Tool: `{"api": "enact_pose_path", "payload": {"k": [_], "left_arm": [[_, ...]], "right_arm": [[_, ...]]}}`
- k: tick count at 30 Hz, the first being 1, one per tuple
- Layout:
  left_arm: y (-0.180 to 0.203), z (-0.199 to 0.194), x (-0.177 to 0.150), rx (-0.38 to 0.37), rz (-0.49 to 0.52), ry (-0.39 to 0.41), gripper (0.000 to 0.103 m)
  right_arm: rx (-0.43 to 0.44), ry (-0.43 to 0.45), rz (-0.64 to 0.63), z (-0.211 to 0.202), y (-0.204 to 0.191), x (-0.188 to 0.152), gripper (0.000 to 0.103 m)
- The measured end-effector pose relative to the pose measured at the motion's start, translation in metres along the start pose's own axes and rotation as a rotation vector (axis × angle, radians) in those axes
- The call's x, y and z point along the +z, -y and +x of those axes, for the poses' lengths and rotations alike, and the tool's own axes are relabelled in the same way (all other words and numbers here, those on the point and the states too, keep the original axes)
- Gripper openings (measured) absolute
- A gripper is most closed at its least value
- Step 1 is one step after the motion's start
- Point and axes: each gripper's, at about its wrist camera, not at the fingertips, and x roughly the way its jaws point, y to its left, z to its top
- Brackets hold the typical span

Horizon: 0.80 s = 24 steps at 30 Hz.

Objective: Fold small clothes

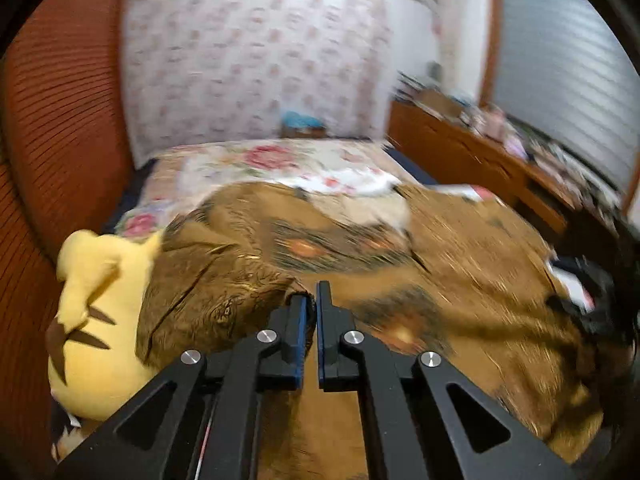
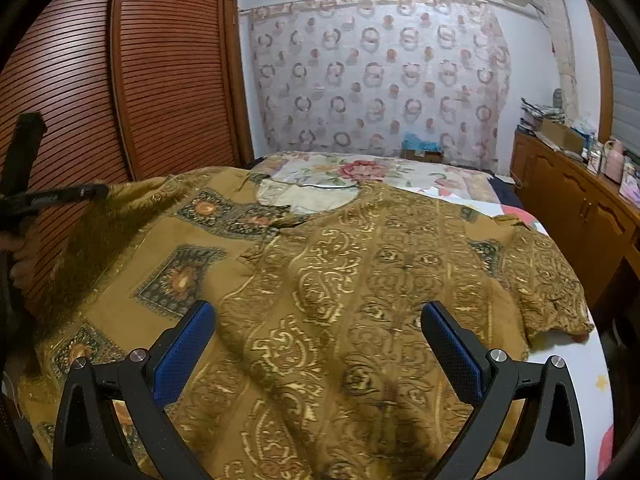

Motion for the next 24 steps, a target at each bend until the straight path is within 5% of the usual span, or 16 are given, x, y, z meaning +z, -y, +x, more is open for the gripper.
{"api": "enact_pose_path", "payload": {"k": [4, 12, 15, 24], "left_arm": [[0.017, -0.001, -0.014, -0.068, 0.048, -0.046, 0.044], [0.014, -0.027, -0.028, -0.052, -0.012, -0.020, 0.057], [0.000, -0.033, -0.034, -0.008, -0.044, -0.002, 0.075], [-0.060, 0.018, -0.057, 0.132, -0.166, -0.119, 0.077]], "right_arm": [[-0.012, -0.005, 0.003, 0.002, 0.003, 0.000, 0.102], [-0.003, -0.006, -0.017, 0.004, -0.002, 0.006, 0.102], [0.001, -0.003, -0.028, 0.005, -0.004, 0.006, 0.102], [0.030, -0.016, -0.052, 0.013, -0.009, 0.014, 0.102]]}}
